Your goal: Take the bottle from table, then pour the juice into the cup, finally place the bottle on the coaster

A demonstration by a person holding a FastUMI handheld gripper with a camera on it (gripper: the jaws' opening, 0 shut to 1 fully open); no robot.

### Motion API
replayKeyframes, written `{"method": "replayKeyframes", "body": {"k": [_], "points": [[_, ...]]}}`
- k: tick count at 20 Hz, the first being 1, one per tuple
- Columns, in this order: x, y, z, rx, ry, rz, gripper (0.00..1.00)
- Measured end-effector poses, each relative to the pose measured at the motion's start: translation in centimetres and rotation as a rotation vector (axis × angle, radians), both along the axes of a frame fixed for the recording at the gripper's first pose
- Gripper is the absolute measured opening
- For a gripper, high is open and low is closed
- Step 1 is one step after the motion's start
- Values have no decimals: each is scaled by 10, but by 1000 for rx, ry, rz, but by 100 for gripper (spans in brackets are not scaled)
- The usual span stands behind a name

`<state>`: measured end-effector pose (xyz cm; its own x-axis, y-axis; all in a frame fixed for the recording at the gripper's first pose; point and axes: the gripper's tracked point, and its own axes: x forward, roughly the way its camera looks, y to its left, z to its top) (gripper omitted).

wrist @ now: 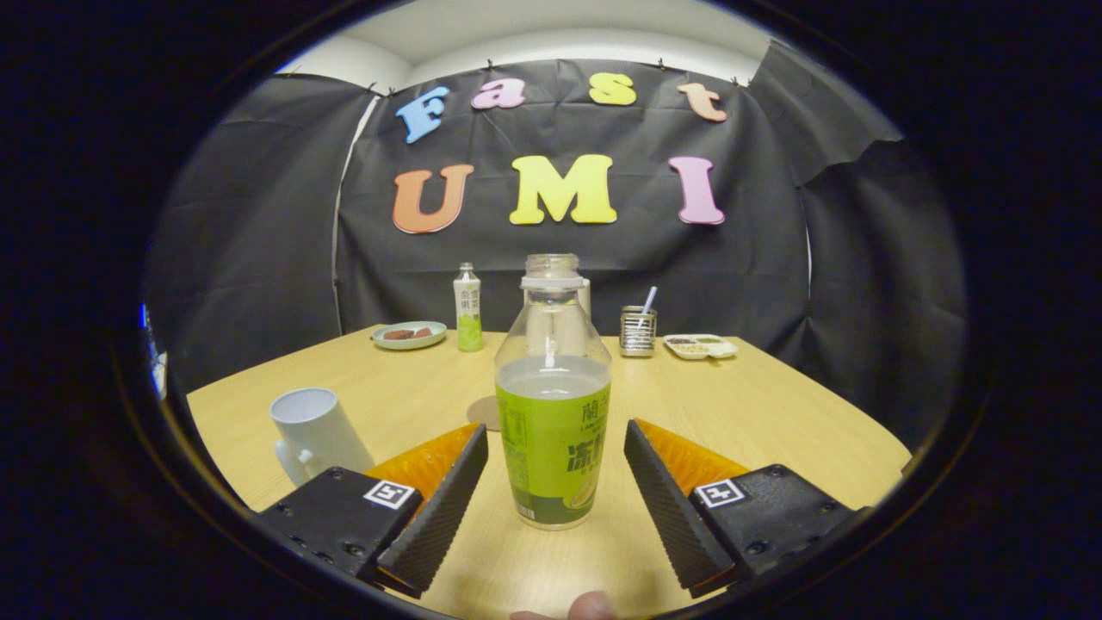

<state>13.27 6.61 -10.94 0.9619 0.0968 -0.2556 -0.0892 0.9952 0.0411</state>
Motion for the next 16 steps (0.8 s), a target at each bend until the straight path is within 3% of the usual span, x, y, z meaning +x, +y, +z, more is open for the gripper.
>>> {"method": "replayKeyframes", "body": {"k": [7,11,16], "points": [[20,6,-9,53,36,-8,100],[21,7,-10,93,57,-23,91],[22,15,-8,22,81,2,82]]}}
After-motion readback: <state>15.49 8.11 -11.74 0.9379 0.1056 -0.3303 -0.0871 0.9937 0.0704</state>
